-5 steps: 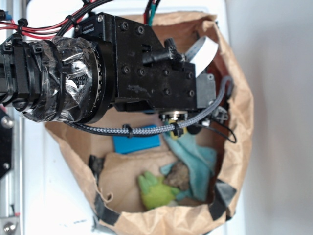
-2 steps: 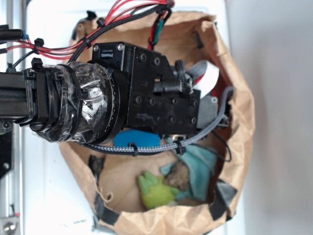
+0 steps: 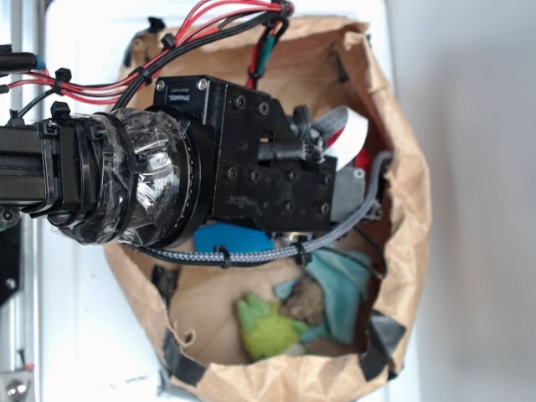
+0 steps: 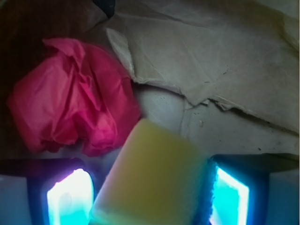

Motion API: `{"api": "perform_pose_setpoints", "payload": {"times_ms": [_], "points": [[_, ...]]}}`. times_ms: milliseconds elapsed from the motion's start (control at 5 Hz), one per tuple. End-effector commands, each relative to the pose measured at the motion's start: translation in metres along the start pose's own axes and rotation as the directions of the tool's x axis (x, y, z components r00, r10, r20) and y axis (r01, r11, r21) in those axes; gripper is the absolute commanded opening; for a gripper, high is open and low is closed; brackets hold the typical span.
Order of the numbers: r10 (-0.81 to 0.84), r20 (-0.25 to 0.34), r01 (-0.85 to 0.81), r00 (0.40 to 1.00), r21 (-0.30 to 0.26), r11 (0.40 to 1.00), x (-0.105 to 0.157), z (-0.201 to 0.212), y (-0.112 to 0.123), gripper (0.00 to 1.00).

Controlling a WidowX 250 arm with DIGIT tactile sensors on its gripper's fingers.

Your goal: Grab the green sponge.

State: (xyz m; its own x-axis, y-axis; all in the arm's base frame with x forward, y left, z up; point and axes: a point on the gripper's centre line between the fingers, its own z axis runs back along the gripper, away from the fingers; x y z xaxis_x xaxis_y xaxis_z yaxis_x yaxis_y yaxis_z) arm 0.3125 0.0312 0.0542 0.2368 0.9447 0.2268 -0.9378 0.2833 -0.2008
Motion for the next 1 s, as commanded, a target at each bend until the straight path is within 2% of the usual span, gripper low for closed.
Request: {"api": "perform_pose_setpoints", "payload": {"times_ms": [0, 200, 400, 600, 800], "points": [[0.003, 0.02, -0.002, 1.0, -0.063, 0.998, 0.004, 0.015, -0.009, 0.0], [-0.027, 0.026, 0.029, 0.999, -0.076, 0.997, 0.008, 0.018, -0.012, 0.0], [-0.119, 0.01, 0.12, 0.993, -0.115, 0.986, 0.016, 0.027, -0.016, 0.0], [-0.275, -0.002, 0.27, 0.961, -0.183, 0.945, 0.021, 0.043, -0.017, 0.0], [-0.47, 0.025, 0.461, 0.882, -0.247, 0.852, 0.024, 0.062, -0.015, 0.0]]}}
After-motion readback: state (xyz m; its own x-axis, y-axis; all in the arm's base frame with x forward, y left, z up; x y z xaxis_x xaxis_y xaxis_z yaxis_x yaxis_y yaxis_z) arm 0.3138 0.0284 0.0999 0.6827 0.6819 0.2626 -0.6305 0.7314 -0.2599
